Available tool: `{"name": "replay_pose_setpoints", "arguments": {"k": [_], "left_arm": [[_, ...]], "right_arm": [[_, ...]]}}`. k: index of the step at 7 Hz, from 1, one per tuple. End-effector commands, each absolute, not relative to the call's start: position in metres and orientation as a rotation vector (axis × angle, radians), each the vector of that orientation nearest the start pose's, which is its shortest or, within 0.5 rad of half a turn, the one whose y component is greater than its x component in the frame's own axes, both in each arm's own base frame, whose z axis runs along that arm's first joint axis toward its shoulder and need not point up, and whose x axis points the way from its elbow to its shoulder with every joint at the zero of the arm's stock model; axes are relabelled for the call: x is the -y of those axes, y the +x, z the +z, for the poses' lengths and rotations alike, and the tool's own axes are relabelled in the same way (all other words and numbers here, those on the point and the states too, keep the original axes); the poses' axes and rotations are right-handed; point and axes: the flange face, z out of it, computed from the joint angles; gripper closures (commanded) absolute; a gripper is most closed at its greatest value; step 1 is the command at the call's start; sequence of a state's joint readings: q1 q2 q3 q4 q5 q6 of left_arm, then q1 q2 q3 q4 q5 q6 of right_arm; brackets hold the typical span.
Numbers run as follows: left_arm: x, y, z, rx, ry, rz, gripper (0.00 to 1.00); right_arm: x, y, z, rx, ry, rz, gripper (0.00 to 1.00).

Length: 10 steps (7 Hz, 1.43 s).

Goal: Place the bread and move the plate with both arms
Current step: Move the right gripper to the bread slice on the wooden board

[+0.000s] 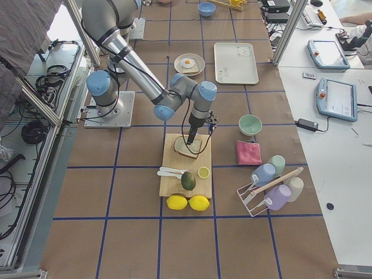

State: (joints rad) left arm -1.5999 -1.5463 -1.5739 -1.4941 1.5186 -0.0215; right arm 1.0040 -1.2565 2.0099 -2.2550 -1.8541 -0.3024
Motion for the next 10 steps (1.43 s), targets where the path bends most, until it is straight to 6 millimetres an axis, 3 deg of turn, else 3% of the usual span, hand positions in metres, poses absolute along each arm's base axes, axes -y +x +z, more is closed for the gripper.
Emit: {"name": "replay_pose_setpoints", "arguments": {"k": [1,3,4,6,7,9,10], "left_arm": [[0.486,-0.153,0.507,-3.192,0.016,-0.155,0.00],[0.486,-0.153,0.507,-3.191,0.016,-0.155,0.00],[0.486,-0.153,0.507,-3.191,0.016,-0.155,0.00],[0.486,-0.153,0.507,-3.191,0.016,-0.155,0.00],[0.486,-0.153,0.507,-3.191,0.016,-0.155,0.00],[0.486,-0.153,0.507,-3.191,0.016,-0.155,0.00],[0.486,-0.153,0.507,-3.191,0.014,-0.155,0.00]], "right_arm": [[0.485,-0.190,0.192,-3.324,0.412,0.324,0.00],[0.485,-0.192,0.191,-3.324,0.391,0.330,0.06],[0.485,-0.192,0.187,-3.320,0.384,0.341,0.15],[0.479,-0.206,0.181,-3.302,0.412,0.362,0.17],[0.479,-0.206,0.181,-3.302,0.396,0.367,0.23],[0.478,-0.205,0.180,-3.303,0.346,0.383,0.65],[0.478,-0.205,0.180,-3.301,0.345,0.388,0.81]]}}
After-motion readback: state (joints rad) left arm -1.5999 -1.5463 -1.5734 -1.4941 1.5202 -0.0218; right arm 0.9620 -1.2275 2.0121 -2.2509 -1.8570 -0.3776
